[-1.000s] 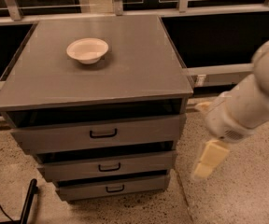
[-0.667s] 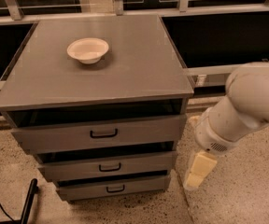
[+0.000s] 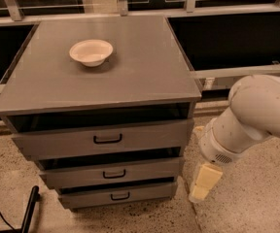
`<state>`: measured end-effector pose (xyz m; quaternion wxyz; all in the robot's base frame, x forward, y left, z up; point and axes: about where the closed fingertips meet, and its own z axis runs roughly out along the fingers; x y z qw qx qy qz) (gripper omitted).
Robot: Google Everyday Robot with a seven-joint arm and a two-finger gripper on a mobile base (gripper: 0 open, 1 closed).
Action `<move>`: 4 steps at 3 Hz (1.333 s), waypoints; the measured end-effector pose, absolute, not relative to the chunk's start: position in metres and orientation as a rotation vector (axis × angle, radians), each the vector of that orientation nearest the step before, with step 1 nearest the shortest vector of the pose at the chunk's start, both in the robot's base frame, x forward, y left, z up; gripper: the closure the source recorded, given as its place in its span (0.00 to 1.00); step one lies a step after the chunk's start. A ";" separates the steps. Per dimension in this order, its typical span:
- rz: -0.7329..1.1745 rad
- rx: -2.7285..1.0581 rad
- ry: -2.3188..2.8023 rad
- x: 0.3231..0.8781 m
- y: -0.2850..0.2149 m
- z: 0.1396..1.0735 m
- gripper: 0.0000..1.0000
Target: Open middle drawer
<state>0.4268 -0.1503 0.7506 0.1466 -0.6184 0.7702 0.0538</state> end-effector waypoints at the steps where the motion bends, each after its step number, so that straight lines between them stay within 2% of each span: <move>1: 0.223 -1.768 2.227 0.427 -0.143 0.706 0.00; 4: 0.384 -1.637 2.121 0.444 -0.110 0.599 0.00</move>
Offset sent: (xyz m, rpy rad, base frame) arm 0.0146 0.0189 -0.1057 0.1206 0.0210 -0.0288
